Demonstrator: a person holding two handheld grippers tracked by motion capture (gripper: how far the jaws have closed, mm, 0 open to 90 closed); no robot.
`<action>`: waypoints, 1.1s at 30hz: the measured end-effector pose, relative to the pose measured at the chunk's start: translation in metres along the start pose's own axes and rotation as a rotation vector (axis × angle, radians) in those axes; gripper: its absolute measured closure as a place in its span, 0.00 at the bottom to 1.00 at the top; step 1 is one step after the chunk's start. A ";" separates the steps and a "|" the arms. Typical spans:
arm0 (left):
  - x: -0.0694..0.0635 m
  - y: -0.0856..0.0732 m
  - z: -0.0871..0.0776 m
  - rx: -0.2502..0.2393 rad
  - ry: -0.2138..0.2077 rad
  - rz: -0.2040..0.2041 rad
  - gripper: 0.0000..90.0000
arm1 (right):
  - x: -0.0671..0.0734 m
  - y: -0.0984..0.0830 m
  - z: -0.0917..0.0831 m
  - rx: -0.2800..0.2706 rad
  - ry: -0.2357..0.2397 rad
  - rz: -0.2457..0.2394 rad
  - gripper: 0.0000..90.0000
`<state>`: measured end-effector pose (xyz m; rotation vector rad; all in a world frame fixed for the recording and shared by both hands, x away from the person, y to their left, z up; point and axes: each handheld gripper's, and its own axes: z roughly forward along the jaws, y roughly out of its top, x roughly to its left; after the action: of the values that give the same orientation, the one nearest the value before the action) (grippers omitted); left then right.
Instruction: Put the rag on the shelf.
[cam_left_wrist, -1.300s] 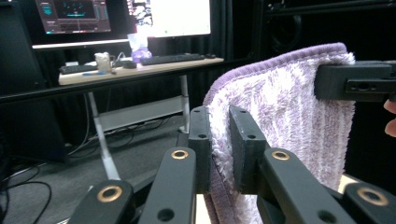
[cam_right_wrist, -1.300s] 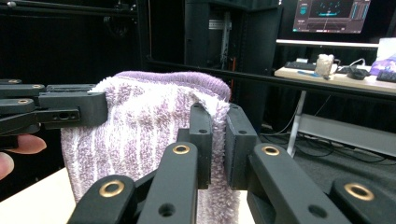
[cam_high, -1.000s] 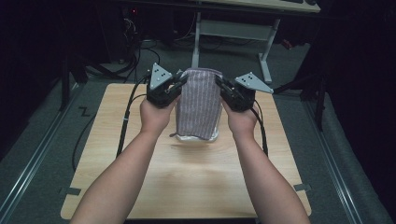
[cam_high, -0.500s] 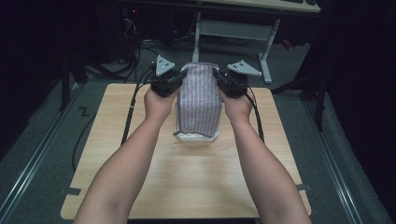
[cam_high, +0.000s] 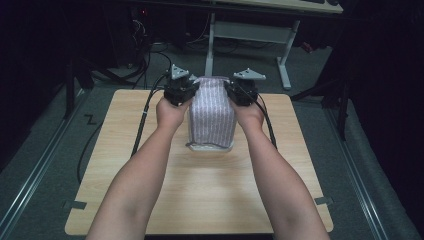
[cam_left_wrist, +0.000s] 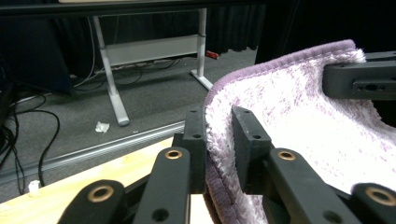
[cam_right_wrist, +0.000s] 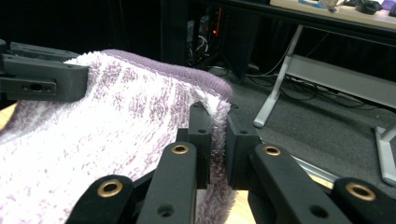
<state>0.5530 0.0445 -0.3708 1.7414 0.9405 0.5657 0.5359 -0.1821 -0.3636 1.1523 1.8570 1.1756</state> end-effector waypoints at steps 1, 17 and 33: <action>0.000 -0.001 0.001 0.002 -0.005 -0.015 0.83 | -0.001 -0.003 0.001 0.008 0.006 0.023 0.90; -0.003 -0.001 -0.012 -0.023 -0.048 -0.068 0.60 | 0.000 -0.002 -0.012 -0.020 0.019 0.029 0.66; -0.018 0.005 -0.050 -0.061 -0.014 -0.018 0.58 | 0.000 -0.006 -0.041 -0.007 0.011 0.036 0.71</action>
<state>0.5068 0.0571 -0.3473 1.6791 0.9197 0.5638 0.4987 -0.1974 -0.3535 1.1828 1.8456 1.2096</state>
